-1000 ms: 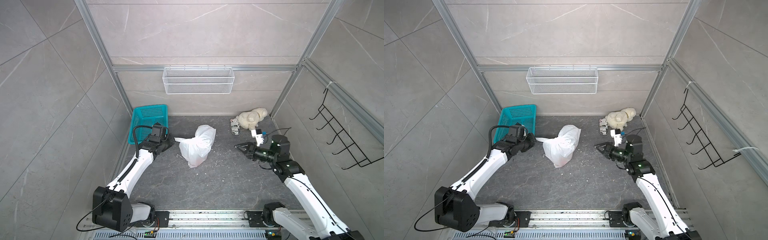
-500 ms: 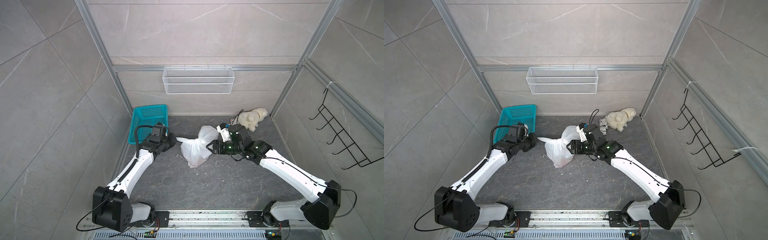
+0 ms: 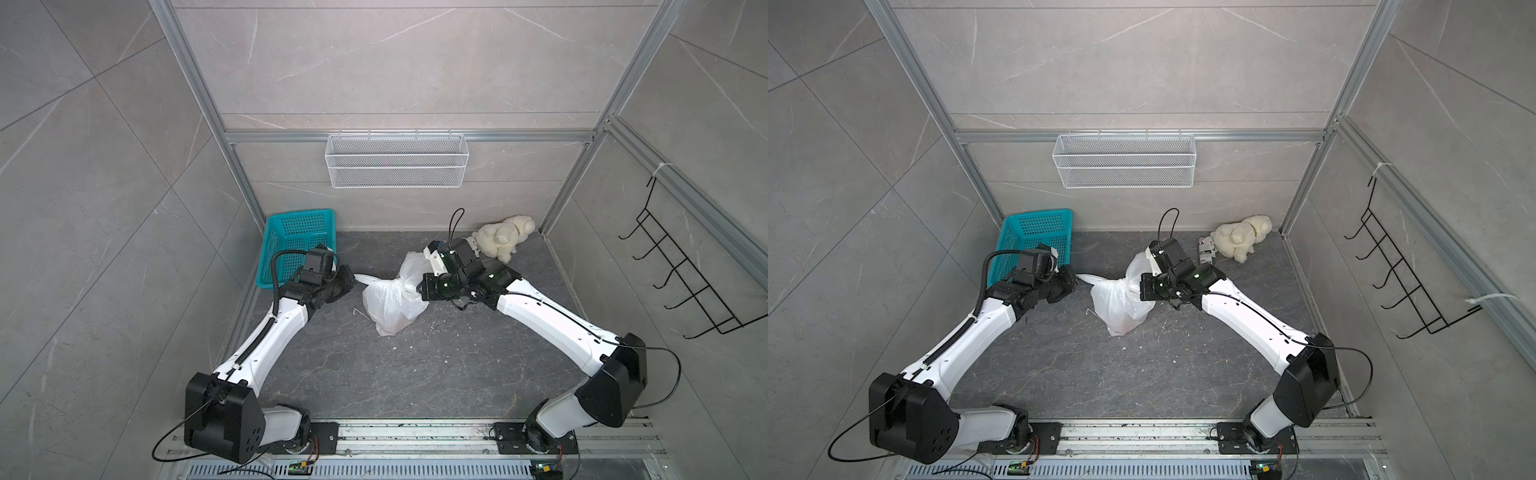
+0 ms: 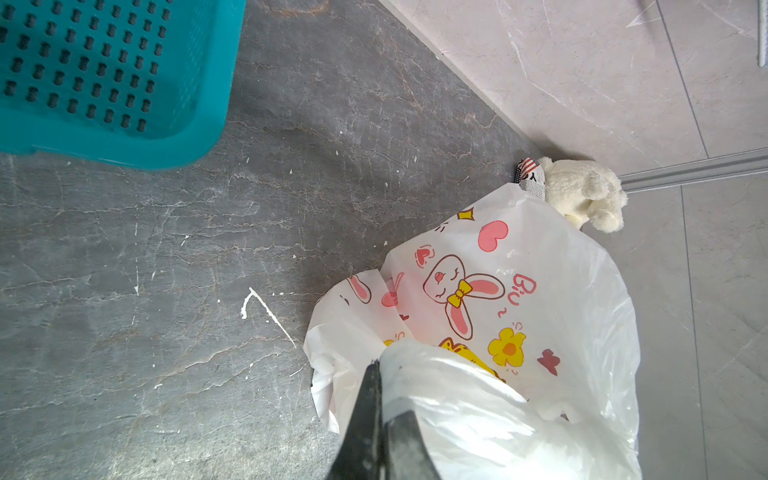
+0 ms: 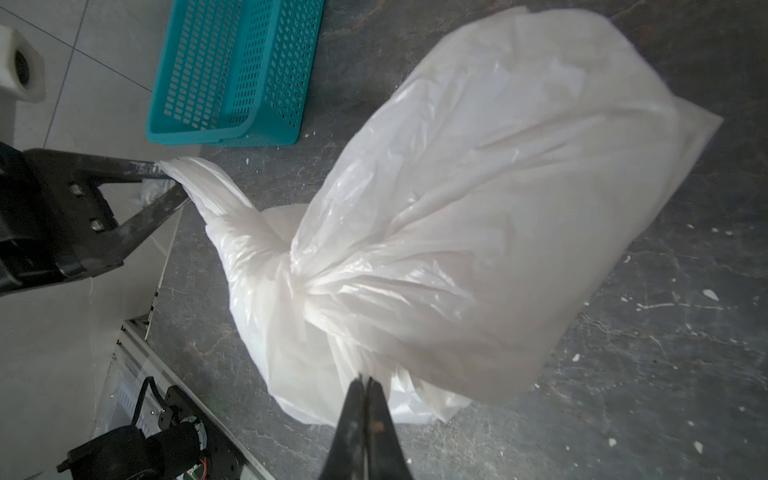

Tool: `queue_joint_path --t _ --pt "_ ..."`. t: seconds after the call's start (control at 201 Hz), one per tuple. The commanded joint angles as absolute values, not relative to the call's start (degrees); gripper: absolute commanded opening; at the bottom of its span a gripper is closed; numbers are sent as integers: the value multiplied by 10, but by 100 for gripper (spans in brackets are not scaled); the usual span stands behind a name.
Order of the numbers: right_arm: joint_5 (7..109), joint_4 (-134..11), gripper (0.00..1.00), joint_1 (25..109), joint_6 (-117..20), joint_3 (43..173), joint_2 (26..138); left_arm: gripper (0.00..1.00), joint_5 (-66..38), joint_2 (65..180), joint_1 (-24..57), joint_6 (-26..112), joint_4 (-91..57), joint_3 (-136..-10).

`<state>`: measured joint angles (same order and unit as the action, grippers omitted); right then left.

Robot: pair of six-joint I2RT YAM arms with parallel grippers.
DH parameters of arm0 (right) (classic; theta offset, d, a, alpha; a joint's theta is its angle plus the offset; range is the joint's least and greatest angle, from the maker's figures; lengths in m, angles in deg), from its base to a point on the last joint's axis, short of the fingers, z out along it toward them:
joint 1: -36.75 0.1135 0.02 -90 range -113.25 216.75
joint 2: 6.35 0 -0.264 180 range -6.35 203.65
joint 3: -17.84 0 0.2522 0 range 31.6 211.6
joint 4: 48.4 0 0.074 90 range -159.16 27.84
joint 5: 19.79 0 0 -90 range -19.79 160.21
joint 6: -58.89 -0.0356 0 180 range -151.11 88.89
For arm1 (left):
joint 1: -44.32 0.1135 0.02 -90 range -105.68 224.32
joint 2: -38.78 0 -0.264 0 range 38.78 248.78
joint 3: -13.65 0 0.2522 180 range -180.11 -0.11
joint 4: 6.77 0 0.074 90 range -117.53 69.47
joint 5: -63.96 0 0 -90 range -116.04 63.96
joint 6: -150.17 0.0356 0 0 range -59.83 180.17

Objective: Place the peach into a plastic bag & tie a knot
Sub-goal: Tie the plastic bag at the center of the board.

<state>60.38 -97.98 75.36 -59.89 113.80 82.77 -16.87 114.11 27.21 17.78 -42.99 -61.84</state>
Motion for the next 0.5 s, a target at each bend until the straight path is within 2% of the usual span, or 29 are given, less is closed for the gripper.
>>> queue_joint_path --t 0.0,0.095,0.184,0.373,0.438,0.498 --pt "563 -974 0 742 -609 1130 799 0 -170 1142 271 199 -431 -649" --pt "467 -891 0 686 -659 1062 737 0 -213 1150 272 215 -460 -665" --pt "343 -691 0 579 -804 939 659 0 -253 1168 274 227 -490 -677" --pt "186 -431 0 443 -1010 825 610 0 -292 1178 284 211 -503 -669" --pt "172 -392 0 393 -1054 785 595 0 -292 1171 292 205 -498 -664" --pt "168 -436 0 343 -1040 764 580 0 -291 1166 299 201 -495 -663"
